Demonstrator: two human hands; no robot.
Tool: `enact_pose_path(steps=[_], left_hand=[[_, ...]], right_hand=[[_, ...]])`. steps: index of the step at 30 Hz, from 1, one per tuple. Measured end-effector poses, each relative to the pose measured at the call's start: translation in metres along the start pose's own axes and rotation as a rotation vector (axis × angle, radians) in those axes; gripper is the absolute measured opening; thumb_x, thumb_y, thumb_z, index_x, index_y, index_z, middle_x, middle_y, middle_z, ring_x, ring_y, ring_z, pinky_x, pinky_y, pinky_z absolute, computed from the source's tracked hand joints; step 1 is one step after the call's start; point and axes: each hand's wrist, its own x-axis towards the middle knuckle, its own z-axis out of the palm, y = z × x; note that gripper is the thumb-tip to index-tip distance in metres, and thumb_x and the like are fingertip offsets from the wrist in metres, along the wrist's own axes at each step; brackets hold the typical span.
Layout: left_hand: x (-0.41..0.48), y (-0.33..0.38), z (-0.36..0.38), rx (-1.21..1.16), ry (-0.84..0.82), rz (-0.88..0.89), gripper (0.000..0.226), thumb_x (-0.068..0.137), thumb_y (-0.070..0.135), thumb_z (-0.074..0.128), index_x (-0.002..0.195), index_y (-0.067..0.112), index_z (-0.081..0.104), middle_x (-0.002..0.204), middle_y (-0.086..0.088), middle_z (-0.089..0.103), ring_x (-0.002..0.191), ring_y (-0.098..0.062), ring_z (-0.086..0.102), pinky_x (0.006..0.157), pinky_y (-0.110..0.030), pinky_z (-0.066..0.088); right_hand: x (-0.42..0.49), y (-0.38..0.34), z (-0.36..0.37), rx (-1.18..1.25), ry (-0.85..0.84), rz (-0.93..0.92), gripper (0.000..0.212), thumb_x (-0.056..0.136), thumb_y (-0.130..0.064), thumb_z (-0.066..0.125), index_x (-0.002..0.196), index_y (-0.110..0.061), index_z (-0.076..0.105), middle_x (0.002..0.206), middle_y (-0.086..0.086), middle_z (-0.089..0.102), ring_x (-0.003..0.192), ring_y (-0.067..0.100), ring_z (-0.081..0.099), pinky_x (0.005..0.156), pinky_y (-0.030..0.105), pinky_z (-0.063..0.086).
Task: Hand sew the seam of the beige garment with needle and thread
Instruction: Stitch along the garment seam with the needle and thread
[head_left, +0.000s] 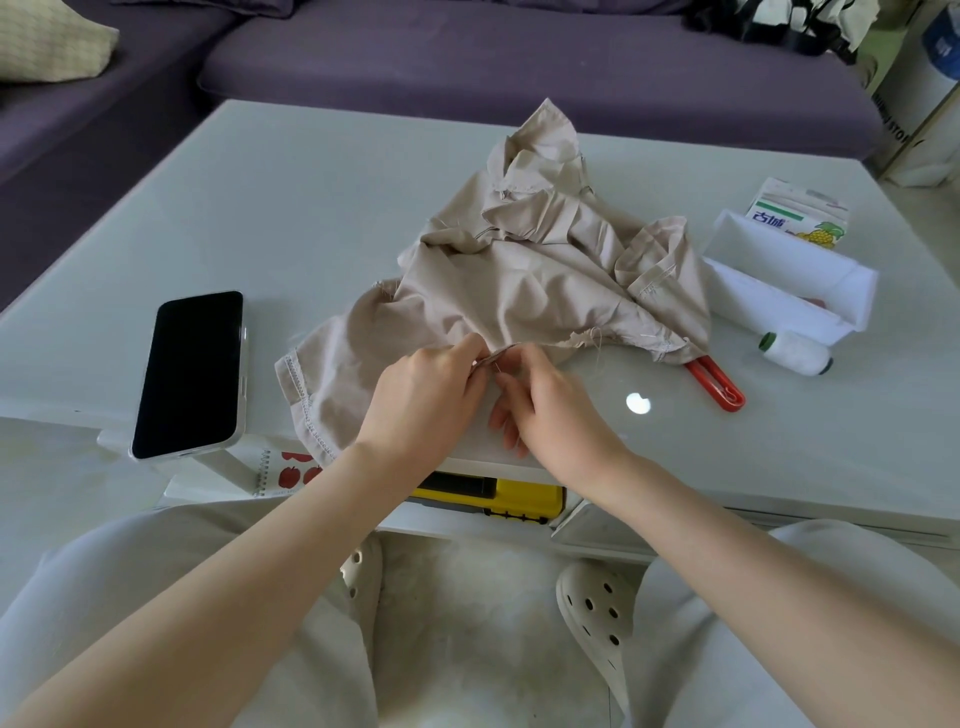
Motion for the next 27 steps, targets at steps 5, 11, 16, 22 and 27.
enact_pose_path(steps=[5, 11, 16, 22, 27], left_hand=[[0.005, -0.003, -0.001, 0.031, -0.019, -0.066, 0.008, 0.089, 0.015, 0.056, 0.086, 0.007, 0.057, 0.061, -0.004, 0.059, 0.055, -0.032, 0.054, 0.045, -0.030, 0.036], [0.002, 0.002, 0.002, 0.177, 0.061, 0.063, 0.007, 0.075, 0.017, 0.059, 0.068, 0.014, 0.059, 0.044, 0.003, 0.050, 0.034, -0.021, 0.045, 0.036, -0.017, 0.021], [0.000, 0.002, 0.007, 0.138, 0.095, 0.078, 0.009, 0.074, 0.019, 0.055, 0.069, 0.015, 0.060, 0.044, 0.003, 0.051, 0.035, -0.021, 0.047, 0.036, -0.019, 0.028], [0.002, 0.007, 0.001, 0.023, -0.049, -0.097, 0.009, 0.085, 0.023, 0.058, 0.090, 0.020, 0.064, 0.070, 0.002, 0.067, 0.063, -0.027, 0.060, 0.053, -0.027, 0.037], [0.007, 0.014, -0.008, -0.512, -0.198, -0.359, 0.012, 0.086, 0.023, 0.059, 0.083, 0.029, 0.068, 0.066, 0.019, 0.064, 0.066, -0.005, 0.060, 0.065, -0.022, 0.047]], right_hand=[[0.001, 0.004, 0.003, -0.080, -0.024, 0.030, 0.011, 0.099, -0.011, 0.041, 0.098, -0.014, 0.052, 0.070, 0.000, 0.063, 0.049, -0.002, 0.051, 0.057, 0.023, 0.045], [0.002, 0.002, 0.001, -0.094, 0.025, 0.057, 0.024, 0.099, -0.012, 0.040, 0.082, -0.011, 0.057, 0.069, 0.007, 0.065, 0.057, 0.012, 0.058, 0.066, 0.036, 0.051], [0.003, 0.001, -0.004, -0.037, 0.023, 0.087, 0.033, 0.101, -0.015, 0.038, 0.081, -0.009, 0.063, 0.061, 0.006, 0.066, 0.050, 0.014, 0.061, 0.061, 0.023, 0.051], [0.005, 0.001, -0.007, -0.083, -0.009, 0.055, 0.036, 0.101, -0.021, 0.039, 0.078, -0.008, 0.062, 0.058, 0.002, 0.066, 0.050, 0.015, 0.060, 0.066, 0.029, 0.052], [0.004, 0.002, -0.012, -0.183, 0.041, -0.001, 0.037, 0.102, -0.028, 0.038, 0.073, -0.019, 0.060, 0.061, -0.003, 0.065, 0.058, 0.014, 0.060, 0.068, 0.038, 0.051]])
